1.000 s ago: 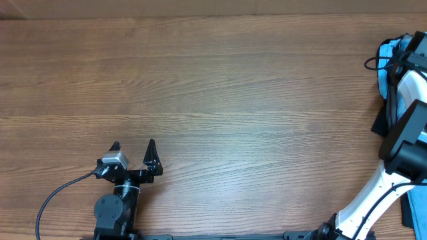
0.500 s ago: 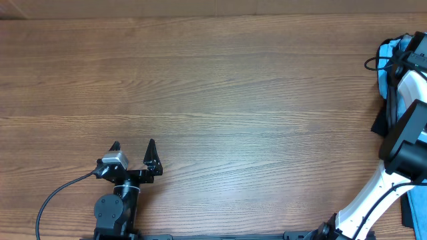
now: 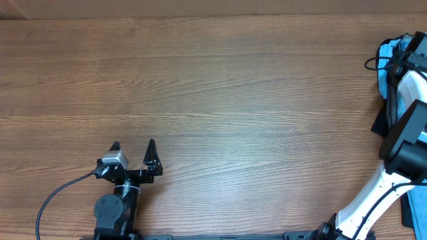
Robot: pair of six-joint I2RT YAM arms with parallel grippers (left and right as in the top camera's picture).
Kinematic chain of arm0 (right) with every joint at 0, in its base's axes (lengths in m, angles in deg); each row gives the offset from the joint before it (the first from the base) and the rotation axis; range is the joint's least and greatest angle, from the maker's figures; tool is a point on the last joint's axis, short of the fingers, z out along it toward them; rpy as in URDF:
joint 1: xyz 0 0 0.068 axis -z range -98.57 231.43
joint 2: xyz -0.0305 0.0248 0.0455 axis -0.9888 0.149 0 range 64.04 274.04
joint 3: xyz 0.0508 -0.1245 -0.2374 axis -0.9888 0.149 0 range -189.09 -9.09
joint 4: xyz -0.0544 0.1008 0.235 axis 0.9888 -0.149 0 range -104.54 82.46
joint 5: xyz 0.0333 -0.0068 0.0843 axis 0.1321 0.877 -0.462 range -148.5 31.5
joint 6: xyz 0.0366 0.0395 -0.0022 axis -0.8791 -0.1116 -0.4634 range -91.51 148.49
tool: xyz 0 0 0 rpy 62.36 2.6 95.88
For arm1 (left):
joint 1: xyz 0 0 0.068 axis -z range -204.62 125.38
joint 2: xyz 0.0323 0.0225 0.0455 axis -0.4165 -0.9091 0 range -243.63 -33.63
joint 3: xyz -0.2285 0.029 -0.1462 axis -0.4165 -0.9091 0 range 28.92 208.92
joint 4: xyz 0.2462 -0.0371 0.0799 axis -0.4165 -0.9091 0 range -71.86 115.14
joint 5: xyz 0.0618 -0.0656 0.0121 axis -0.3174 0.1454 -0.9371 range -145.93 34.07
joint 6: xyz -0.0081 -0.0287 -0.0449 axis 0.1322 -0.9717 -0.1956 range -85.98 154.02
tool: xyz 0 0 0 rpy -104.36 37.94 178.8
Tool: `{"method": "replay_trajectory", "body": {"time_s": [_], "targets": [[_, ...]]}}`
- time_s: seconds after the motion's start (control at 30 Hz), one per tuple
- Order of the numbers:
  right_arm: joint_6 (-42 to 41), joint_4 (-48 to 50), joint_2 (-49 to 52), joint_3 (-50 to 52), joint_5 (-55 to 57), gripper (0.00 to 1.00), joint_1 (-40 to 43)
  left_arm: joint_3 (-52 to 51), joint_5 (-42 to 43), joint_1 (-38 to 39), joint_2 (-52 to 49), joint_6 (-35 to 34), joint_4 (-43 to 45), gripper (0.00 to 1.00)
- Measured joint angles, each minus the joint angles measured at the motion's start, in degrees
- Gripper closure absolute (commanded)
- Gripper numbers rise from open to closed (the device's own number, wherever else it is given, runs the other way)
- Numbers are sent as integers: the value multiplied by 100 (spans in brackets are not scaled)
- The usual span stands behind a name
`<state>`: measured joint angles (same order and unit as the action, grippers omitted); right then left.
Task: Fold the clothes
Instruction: 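Lower the right gripper and pinch the top light-blue jeans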
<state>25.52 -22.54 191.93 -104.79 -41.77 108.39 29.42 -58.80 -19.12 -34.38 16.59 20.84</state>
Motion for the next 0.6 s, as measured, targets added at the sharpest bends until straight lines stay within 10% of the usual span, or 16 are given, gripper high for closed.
{"method": "replay_trajectory", "body": {"time_s": [0.33, 0.6], "targets": [[0, 2, 31, 0, 2, 49, 0, 0, 2, 0, 0, 0, 0, 0], [0, 57, 144, 0, -17, 76, 33, 0, 0, 0, 0, 0, 0, 0]]}}
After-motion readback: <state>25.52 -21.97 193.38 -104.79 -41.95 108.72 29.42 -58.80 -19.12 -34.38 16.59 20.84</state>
